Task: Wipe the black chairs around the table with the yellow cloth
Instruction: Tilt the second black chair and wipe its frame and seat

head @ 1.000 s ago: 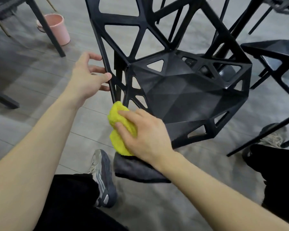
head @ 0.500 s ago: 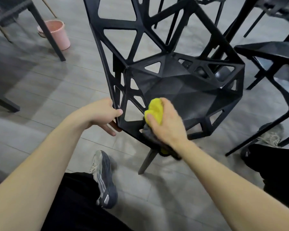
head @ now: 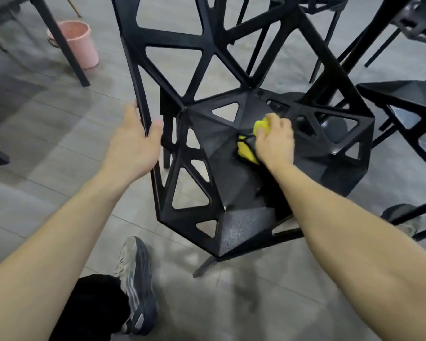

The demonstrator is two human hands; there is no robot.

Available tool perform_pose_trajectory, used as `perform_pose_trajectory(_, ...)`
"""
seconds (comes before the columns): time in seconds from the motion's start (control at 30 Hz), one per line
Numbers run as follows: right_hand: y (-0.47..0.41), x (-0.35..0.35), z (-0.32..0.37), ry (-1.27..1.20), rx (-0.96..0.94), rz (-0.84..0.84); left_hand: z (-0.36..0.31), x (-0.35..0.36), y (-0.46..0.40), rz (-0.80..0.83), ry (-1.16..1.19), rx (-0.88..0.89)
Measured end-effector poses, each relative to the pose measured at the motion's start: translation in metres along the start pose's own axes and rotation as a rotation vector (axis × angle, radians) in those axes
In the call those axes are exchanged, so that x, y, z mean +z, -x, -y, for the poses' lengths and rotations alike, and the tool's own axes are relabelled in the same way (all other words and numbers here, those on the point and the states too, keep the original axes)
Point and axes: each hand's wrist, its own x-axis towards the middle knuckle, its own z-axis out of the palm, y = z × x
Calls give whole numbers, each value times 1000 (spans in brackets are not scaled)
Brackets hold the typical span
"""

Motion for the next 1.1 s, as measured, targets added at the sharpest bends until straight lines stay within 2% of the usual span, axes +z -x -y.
perform_pose_trajectory(0.07,43,10,32,-4,-291,68,-1,8,-12,-49,135,-7)
perform_pose_trajectory(0.13,96,9,54,-86,-509,319,-1,18,-19,-106,167,7)
perform_pose_trajectory(0.17,106,6,55,-122,-588,381,-2,22,-20,-140,153,18)
perform_pose_trajectory(0.27,63,6,15,-70,-757,438,-6,27,-18,-169,131,18)
perform_pose_trajectory(0.3,35,8,-4,-5,-715,375,-6,27,-17,-160,139,17)
perform_pose_trajectory(0.33,6,7,-20,43,-594,269,-7,26,-16,-148,143,13)
perform_pose_trajectory(0.4,-30,7,-36,94,-230,86,-7,25,-14,-147,149,25)
perform_pose_trajectory(0.43,-33,13,-25,89,-140,38,-6,26,-13,-161,156,33)
perform_pose_trajectory(0.5,-10,37,28,5,-241,88,-8,30,-10,-201,168,32)
perform_pose_trajectory(0.6,43,53,89,-195,-590,371,-8,32,-10,-263,184,51)
perform_pose_trajectory(0.7,12,47,62,-182,-823,445,-4,30,-7,-255,204,74)
perform_pose_trajectory(0.73,-11,48,46,-127,-809,411,-3,30,-7,-256,215,80)
perform_pose_trajectory(0.77,-35,47,37,-83,-686,338,-2,31,-6,-259,221,79)
perform_pose_trajectory(0.83,-63,48,39,-114,-278,221,-4,34,-5,-261,227,76)
perform_pose_trajectory(0.87,-60,53,53,-143,-165,191,-5,34,-6,-272,227,77)
perform_pose_trajectory(0.9,-48,58,71,-151,-173,218,-5,34,-8,-277,222,74)
perform_pose_trajectory(0.93,-31,60,85,-162,-275,279,-4,33,-8,-273,220,70)
perform_pose_trajectory(1.03,1,48,70,-141,-708,540,0,30,-7,-263,224,101)
perform_pose_trajectory(1.07,-12,38,49,-102,-760,529,1,30,-6,-251,223,101)
perform_pose_trajectory(1.1,-34,28,26,-44,-705,459,1,32,-6,-238,221,98)
